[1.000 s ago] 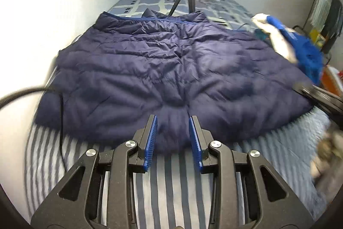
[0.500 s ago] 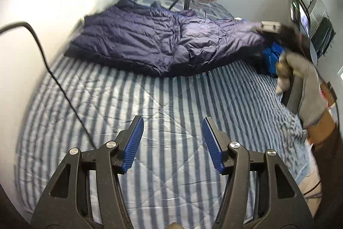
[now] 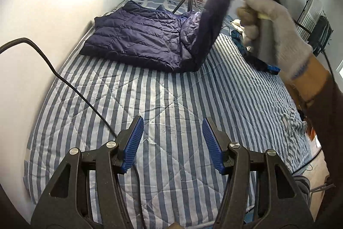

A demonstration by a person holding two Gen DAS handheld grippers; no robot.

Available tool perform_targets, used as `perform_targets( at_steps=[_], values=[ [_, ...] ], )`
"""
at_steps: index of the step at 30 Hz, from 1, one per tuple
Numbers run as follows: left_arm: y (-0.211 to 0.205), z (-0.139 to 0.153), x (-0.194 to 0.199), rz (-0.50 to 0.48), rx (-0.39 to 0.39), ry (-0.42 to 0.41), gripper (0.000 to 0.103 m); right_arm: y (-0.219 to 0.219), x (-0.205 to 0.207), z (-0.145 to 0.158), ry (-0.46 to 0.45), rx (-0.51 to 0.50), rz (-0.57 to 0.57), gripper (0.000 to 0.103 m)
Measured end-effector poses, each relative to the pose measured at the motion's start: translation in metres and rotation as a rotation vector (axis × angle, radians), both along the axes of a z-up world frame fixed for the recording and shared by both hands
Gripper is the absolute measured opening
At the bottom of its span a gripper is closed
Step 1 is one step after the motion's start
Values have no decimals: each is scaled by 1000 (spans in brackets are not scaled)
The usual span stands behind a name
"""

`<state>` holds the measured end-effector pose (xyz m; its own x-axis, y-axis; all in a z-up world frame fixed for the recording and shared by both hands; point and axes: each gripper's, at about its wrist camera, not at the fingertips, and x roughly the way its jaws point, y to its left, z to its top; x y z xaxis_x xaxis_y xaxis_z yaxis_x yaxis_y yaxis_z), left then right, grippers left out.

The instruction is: Fold large clothes

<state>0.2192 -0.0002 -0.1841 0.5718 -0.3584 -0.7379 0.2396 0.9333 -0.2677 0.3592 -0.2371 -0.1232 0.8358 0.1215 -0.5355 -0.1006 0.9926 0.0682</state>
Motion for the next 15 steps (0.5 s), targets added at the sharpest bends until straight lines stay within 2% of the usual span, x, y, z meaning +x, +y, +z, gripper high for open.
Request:
perform_targets(
  at_steps=[7,15],
  values=[
    [17,-2,-5,16,-5,14,59,105,31,-26,37,-70,190,3],
    [40,1,-11,51,-15,11,58,204,61,-101,180,-137,351,2]
  ],
)
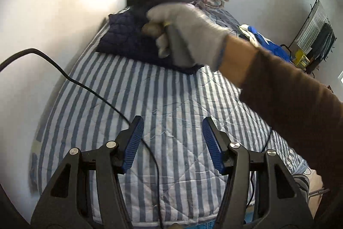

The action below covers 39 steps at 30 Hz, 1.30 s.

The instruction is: Fold large clothes

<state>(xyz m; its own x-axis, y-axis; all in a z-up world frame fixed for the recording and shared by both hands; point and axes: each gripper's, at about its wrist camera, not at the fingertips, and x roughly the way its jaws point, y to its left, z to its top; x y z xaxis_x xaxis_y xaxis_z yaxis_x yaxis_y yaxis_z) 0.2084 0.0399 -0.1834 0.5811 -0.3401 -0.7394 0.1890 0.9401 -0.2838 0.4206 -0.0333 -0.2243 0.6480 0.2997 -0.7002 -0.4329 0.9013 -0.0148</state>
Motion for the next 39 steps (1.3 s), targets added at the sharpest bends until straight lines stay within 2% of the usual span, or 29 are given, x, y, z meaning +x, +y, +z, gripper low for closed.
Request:
perform_targets(
  at_steps=[5,13,16,17,18,21,22,26,29,34,37,39],
  values=[
    [15,0,0,35,-14,11,58,32,7,-38,63,-45,58,2],
    [12,9,0,43,-13,-4,58,35,14,-76,197,25,129,4],
    [8,10,1,45,3,-10,58,22,14,-78,242,94,172,16],
    [8,9,2,46,3,-9,59,15,12,-72,250,135,194,29],
    [9,10,2,45,-2,-9,58,9,9,-65,246,166,203,36],
    [10,13,1,48,-2,-24,58,-20,-7,-38,215,257,231,49],
    [9,14,1,48,2,-29,58,-37,-14,-27,190,277,217,52],
    [9,19,9,57,28,-55,58,-111,-36,-7,149,338,101,52],
    [12,26,27,94,30,-68,58,-167,-46,-8,120,286,-24,52],
    [3,36,76,112,68,-94,58,-216,-60,-22,123,196,-140,52],
    [-15,35,118,106,196,-172,58,-248,-59,-39,163,246,-195,52],
    [-30,22,157,97,308,-194,58,-265,-58,-46,197,302,-245,52]
  ],
)
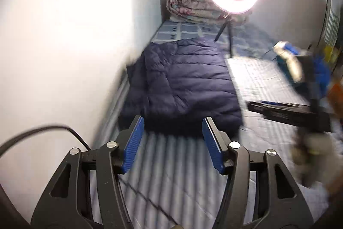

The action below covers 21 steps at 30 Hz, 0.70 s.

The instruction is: Fold large clothes

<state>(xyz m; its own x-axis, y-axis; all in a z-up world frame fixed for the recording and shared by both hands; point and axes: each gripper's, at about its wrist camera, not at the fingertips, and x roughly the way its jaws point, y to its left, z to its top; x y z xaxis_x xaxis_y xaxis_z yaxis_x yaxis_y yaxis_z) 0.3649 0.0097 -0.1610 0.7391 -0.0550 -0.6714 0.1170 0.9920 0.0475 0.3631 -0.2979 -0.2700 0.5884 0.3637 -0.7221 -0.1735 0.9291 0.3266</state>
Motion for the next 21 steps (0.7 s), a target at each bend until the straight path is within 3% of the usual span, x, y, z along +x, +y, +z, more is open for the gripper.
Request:
perform_targets(
  at_steps=[3,6,10,15,18,21],
  values=[
    [-5,-25,51,41,67,47,47,-18,6,-11,34,86,-67,52],
    [1,-44,84,93,93,74,46,-22,18,-15,33,133,-121,52],
    [5,-67,111,133,226,56,46,5,27,-15,21,60,-112,52],
    [20,-123,138,174,419,135,46,46,41,-32,36,-75,-48,57],
    [31,-132,143,189,389,152,46,38,35,-31,40,-10,-21,66],
    [38,-131,146,186,349,166,46,2,29,-39,86,164,-71,70]
  ],
)
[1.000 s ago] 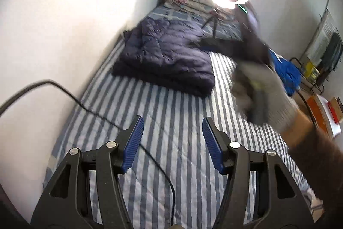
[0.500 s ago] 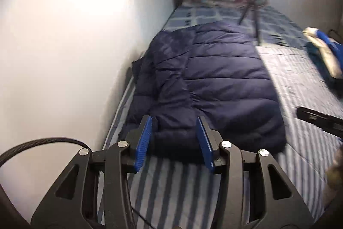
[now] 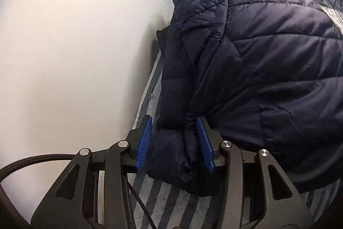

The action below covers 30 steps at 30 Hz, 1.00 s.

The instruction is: Fold large clothes

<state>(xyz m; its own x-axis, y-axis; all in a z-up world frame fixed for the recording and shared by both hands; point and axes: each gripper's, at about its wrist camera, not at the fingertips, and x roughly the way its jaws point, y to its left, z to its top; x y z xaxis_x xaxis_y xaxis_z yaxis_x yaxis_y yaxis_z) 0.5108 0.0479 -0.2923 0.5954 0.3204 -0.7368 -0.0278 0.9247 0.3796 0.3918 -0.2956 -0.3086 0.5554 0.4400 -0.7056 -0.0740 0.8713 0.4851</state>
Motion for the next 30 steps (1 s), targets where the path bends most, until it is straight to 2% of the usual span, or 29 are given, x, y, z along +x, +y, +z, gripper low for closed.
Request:
perform_targets(
  at_steps=[2,3,7,10,12,14,16,17,19,21,27,30],
  values=[
    [3,1,1,-14,-14,10,46,-23,-11,-7,22,117,-15,70],
    [7,2,4,-19,-28,17,46,-26,-19,-8,16,116,-6,69],
    [16,6,10,-21,-86,32,46,-5,-54,-11,-45,-73,104,69],
    [18,4,13,-17,-93,36,46,19,-57,-24,-33,-143,148,67],
    [17,4,11,-17,-88,37,46,23,-49,-28,-25,-129,123,67],
    [16,5,10,-23,-84,37,46,24,-39,-28,-19,-68,98,65],
    [15,5,7,-25,-88,37,46,31,-31,-27,-19,-88,109,63],
    [16,5,8,-25,-97,38,46,38,-29,-27,-27,-117,129,58],
    [18,4,7,-22,-115,41,46,50,-22,-26,-35,-140,184,34],
    [20,4,7,-24,-131,47,46,57,-23,-23,-49,-200,210,24],
    [20,9,-3,-37,-166,68,46,50,-33,2,-73,-276,254,6],
    [14,12,-18,-58,-202,85,42,39,-38,16,-89,-295,251,4]
  ],
)
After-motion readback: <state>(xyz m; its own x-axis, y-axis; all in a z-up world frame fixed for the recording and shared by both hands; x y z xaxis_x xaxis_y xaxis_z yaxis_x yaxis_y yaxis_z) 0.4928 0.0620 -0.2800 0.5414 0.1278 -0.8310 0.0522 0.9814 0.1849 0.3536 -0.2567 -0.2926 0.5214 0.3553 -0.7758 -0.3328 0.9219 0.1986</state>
